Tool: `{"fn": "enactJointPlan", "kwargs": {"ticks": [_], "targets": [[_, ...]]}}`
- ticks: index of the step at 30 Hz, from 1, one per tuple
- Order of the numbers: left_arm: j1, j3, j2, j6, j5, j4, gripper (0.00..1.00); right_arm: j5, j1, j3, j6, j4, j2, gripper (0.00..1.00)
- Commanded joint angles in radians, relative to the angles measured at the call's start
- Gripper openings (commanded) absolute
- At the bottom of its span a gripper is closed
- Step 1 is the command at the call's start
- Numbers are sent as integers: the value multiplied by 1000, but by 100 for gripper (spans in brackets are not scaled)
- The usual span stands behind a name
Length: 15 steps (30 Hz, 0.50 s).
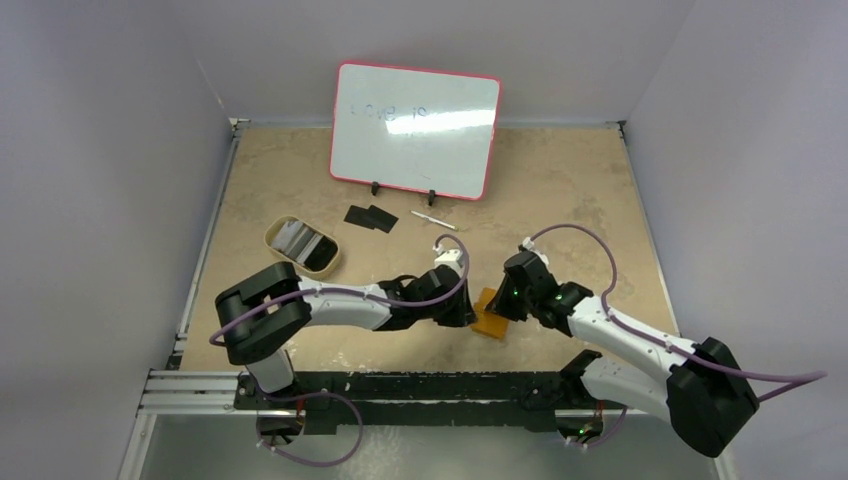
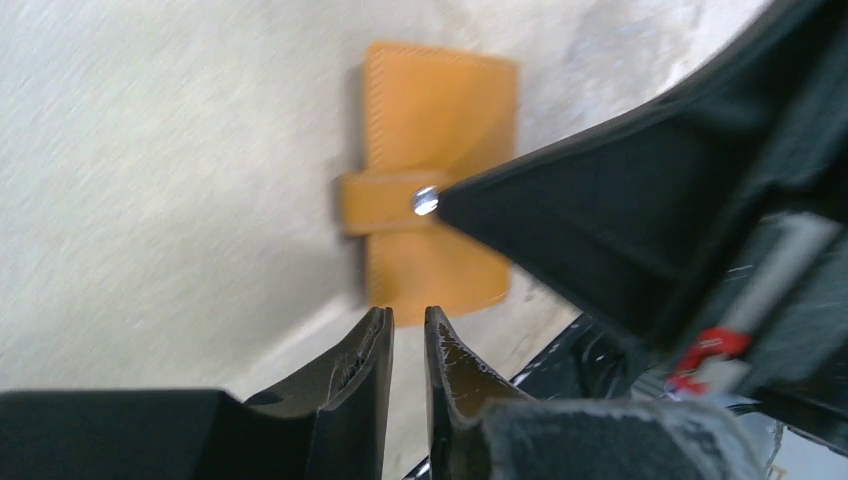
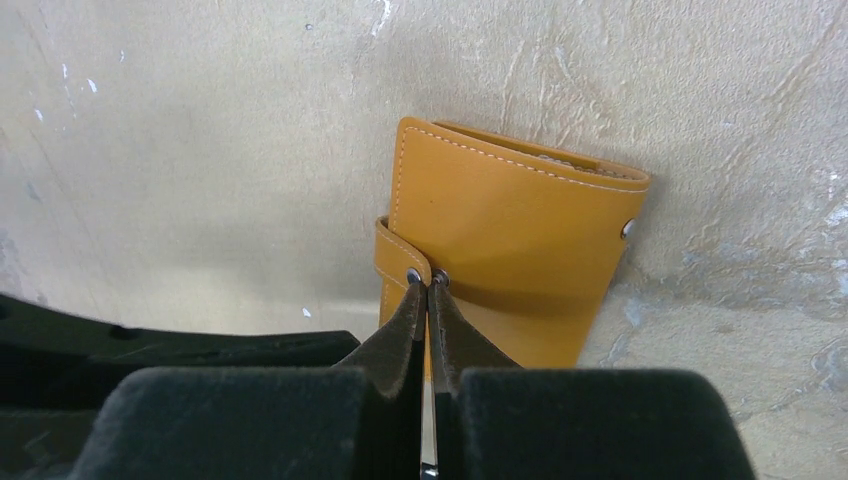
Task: Put the credit cards into the card holder
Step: Close the card holder at the center of the board.
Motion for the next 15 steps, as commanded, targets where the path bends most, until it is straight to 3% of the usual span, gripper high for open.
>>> {"fn": "enactJointPlan", "kwargs": {"ticks": [1,9,15], "targets": [[-1,-103,-62,-51,-18,96,20,31,-4,-3,11,-5,-21,0],[-1,-84,-6,-19,-7,163,33,16,-4,-7,3,10,-9,0],[-1,-72,42,-31,-2,175,35,16,-4,-18,5,14,-21,0]]}}
